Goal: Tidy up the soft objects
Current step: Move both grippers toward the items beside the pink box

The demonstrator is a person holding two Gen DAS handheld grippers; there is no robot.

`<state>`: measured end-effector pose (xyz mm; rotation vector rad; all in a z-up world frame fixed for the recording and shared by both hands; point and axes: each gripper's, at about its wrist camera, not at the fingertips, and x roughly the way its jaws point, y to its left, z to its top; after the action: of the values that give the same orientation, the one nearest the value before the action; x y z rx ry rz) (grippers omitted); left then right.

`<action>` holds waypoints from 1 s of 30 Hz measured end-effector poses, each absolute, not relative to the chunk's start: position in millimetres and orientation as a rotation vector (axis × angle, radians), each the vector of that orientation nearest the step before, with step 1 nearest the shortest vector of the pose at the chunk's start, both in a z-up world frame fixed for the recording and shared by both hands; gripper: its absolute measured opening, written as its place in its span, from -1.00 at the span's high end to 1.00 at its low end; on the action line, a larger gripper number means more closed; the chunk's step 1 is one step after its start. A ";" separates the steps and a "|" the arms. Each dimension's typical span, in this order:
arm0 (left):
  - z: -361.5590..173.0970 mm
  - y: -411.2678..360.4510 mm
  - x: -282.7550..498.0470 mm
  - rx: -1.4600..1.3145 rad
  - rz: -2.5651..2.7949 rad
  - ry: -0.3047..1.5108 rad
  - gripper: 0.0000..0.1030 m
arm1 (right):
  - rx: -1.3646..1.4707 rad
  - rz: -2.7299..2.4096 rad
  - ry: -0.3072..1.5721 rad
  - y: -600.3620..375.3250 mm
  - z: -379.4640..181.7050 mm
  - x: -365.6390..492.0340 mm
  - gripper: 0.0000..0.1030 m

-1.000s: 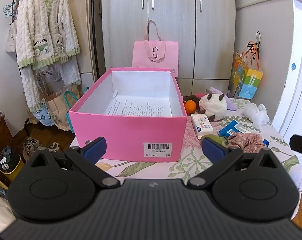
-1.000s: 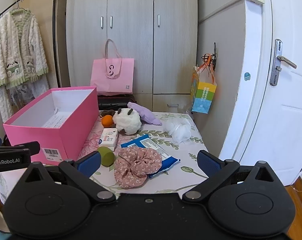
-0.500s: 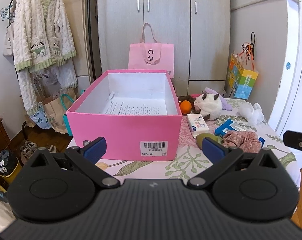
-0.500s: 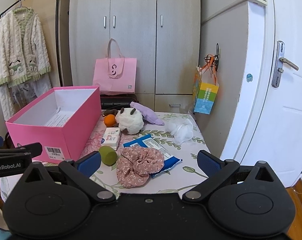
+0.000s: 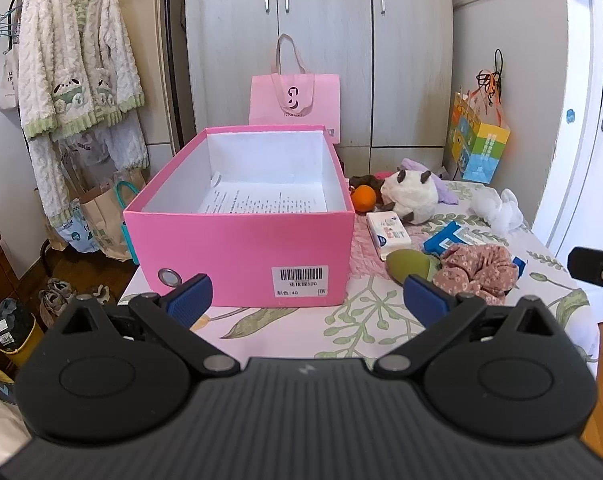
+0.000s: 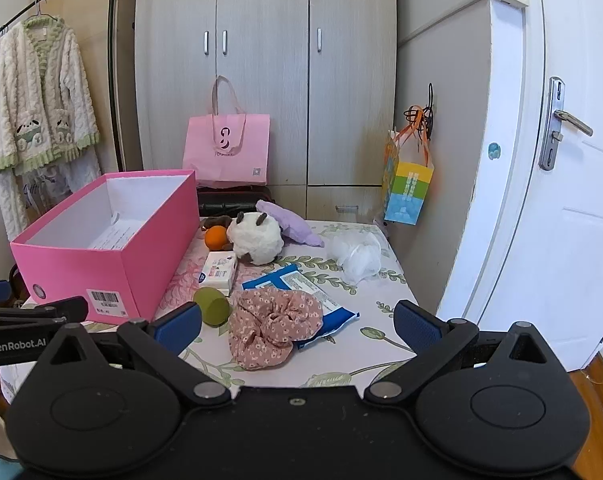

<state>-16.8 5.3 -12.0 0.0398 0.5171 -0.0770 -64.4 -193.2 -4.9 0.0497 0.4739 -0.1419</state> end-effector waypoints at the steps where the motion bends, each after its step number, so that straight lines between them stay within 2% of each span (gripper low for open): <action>1: -12.2 5.3 -16.8 0.040 -0.078 0.519 -1.00 | 0.050 -0.141 0.477 -193.5 -5.6 -64.2 -1.00; 18: -12.4 5.5 -14.3 0.021 -0.111 0.520 -1.00 | 0.055 -0.100 0.478 -198.0 -5.3 -62.9 -1.00; 30: 10.3 -15.2 3.5 0.043 -0.184 0.381 -0.94 | 0.099 0.106 0.366 -225.9 -13.6 -44.9 -1.00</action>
<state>3.5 -15.2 10.3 0.0429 0.3812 -0.1840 -44.9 -225.9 -13.6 0.0988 0.3663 0.1055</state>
